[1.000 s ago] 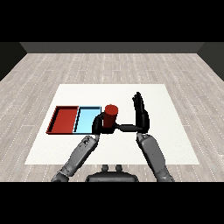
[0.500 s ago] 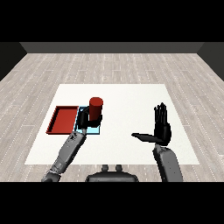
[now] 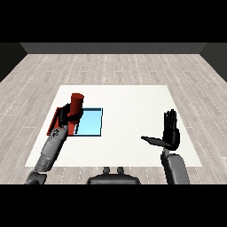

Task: Pick the red can and put it in the red box

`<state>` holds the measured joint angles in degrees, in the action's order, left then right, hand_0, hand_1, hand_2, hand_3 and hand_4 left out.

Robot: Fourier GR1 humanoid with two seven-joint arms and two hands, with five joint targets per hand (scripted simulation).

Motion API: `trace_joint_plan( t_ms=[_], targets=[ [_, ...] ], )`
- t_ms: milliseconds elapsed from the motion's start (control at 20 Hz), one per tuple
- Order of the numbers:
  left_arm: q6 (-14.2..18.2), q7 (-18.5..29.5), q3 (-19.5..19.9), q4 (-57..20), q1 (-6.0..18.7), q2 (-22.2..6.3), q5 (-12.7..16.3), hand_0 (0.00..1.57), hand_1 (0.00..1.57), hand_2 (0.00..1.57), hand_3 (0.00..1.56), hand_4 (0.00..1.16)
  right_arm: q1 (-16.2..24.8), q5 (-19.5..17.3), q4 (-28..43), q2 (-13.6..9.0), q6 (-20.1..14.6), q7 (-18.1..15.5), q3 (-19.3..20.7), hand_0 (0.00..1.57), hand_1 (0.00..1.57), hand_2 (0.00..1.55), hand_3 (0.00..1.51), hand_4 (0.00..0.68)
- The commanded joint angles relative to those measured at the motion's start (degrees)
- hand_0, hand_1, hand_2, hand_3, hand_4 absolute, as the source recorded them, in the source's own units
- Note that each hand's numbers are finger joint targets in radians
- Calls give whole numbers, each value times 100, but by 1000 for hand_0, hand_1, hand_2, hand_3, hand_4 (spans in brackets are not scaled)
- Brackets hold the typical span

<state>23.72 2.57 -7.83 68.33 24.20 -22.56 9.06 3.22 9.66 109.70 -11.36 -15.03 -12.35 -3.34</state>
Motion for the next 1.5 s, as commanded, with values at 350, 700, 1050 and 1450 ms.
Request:
trace_joint_plan(
  t_ms=[350, 700, 1050, 1450],
  targets=[
    [26, 607, 739, -3193, 813, -645, -621, 1571, 1571, 1544, 1462, 1023, -218, 61, -303, -122, 232, 6, 260, 0, 0, 0, 0, 0],
    [-146, 696, 713, -5185, 1485, -448, -952, 1564, 1564, 1486, 1365, 958, -372, -600, -817, 82, 50, -302, -191, 0, 0, 0, 0, 0],
    [-503, 1241, 1125, -5949, 1542, -352, -724, 1353, 1353, 1369, 1276, 938, -737, -723, -1565, 46, 47, -474, -1, 0, 0, 0, 0, 0],
    [-1030, 348, 308, -6544, 2106, -679, -1652, 0, 0, 0, 0, 0, -647, -636, -1330, 137, 113, -550, 10, 0, 0, 0, 0, 0]
  ],
)
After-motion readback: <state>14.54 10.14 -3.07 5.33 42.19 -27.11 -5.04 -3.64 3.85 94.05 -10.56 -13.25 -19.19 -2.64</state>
